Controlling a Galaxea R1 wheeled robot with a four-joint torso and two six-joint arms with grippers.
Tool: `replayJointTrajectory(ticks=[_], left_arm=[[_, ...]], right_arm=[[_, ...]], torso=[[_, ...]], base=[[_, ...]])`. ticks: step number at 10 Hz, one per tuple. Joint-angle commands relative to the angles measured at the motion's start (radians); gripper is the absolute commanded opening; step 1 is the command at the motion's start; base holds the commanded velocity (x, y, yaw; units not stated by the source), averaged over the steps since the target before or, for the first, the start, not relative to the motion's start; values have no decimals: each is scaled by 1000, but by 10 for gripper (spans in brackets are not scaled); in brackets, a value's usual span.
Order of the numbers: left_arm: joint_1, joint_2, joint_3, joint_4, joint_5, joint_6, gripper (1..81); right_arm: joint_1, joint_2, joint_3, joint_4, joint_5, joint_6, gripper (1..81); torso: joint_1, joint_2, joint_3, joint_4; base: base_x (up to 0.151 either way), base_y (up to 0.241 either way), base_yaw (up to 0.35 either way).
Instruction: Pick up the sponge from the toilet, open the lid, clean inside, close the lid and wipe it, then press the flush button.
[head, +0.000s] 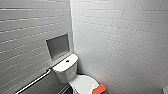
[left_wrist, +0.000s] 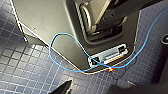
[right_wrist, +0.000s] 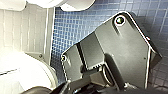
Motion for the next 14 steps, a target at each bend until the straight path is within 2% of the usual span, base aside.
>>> replayJointTrajectory(ticks=[1, 2, 4, 5, 6, 7, 10, 12, 14], left_arm=[[-3, -1, 5, 8, 66, 6, 811], [0, -1, 5, 9, 63, 8, 811], [6, -2, 5, 11, 58, 8, 811], [8, -2, 5, 11, 61, 8, 811], [8, -1, 5, 11, 63, 8, 811], [8, 2, 5, 12, 64, 6, 811], [20, 5, 5, 13, 64, 8, 811], [31, 9, 5, 11, 57, 6, 811], [39, 13, 5, 11, 57, 6, 811]], right_arm=[[117, -88, 48, 22, -67, 64, 811], [136, -94, 42, 24, -68, 84, 811], [195, -106, 37, 22, -68, 140, 811], [223, -111, 37, 22, -69, 153, 811], [248, -117, 37, 21, -69, 160, 811], [280, -129, 39, 21, -72, 160, 811], [392, -142, 25, 33, -114, 198, 811], [448, -137, 17, 31, -118, 224, 811], [505, -134, 5, 36, -167, 232, 811]], torso=[[61, -95, -92, 0], [79, -123, -106, 0], [120, -189, -168, 0], [143, -224, -201, 0], [166, -261, -214, 0], [190, -296, -174, 0], [246, -384, -203, 0], [292, -458, -206, 0], [336, -528, -206, 0]], base=[[0, 0, 0], [0, 0, 0], [0, 0, 0], [0, 0, 0], [0, 0, 0], [0, 0, 0], [0, 0, 0], [0, 0, 0], [0, 0, 0]])
